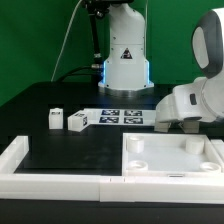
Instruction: Assemble one leg
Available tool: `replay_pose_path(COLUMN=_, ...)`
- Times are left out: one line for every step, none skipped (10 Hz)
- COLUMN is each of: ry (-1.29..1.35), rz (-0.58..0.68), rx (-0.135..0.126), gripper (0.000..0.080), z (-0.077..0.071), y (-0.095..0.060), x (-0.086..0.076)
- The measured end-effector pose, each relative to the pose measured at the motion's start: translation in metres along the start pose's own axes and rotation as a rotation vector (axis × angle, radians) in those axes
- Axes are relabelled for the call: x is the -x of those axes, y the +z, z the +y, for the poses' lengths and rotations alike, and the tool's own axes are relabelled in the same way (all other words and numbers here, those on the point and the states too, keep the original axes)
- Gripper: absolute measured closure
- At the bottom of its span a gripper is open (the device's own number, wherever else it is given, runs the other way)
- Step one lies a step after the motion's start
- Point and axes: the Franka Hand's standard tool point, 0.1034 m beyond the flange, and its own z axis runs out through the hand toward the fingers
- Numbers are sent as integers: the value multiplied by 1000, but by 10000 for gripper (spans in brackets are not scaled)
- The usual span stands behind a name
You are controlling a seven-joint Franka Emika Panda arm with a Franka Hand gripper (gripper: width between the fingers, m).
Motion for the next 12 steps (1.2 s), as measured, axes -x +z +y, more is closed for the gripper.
replay_pose_path(ry=-6, rz=2, rx=-1, gripper=177, z=1, y=1, x=-1)
replay_pose_path(ry=-7, rz=2, rx=-2, gripper=177, z=1, y=1, x=-1)
replay_pose_path(ry=-7, rz=2, rx=-2, gripper=356, z=1, y=1, x=-1)
replay_pose_path(ry=-7, rz=2, rx=-2, gripper=356, z=1, y=1, x=-1)
replay_pose_path(ry=-7, rz=2, rx=-2, gripper=513, z=1, y=1, x=-1)
replay_pose_path(ry=-7, rz=2, rx=-2, gripper=511, z=1, y=1, x=-1)
replay_pose_path(ry=-7, rz=2, rx=-2, gripper=511, z=1, y=1, x=-1)
replay_pose_path(ry=-7, rz=2, rx=-2, gripper=511, z=1, y=1, x=-1)
replay_pose_path(ry=-7, rz=2, rx=-2, gripper=511, z=1, y=1, x=-1)
replay_pose_path(ry=-7, rz=-6, rx=-3, gripper=511, z=1, y=-1, x=2)
replay_pose_path(ry=-7, rz=-28, rx=-2, gripper=511, z=2, y=-18, x=13)
replay_pose_path(ry=-8, rz=-36, rx=-2, gripper=509, z=3, y=-39, x=23)
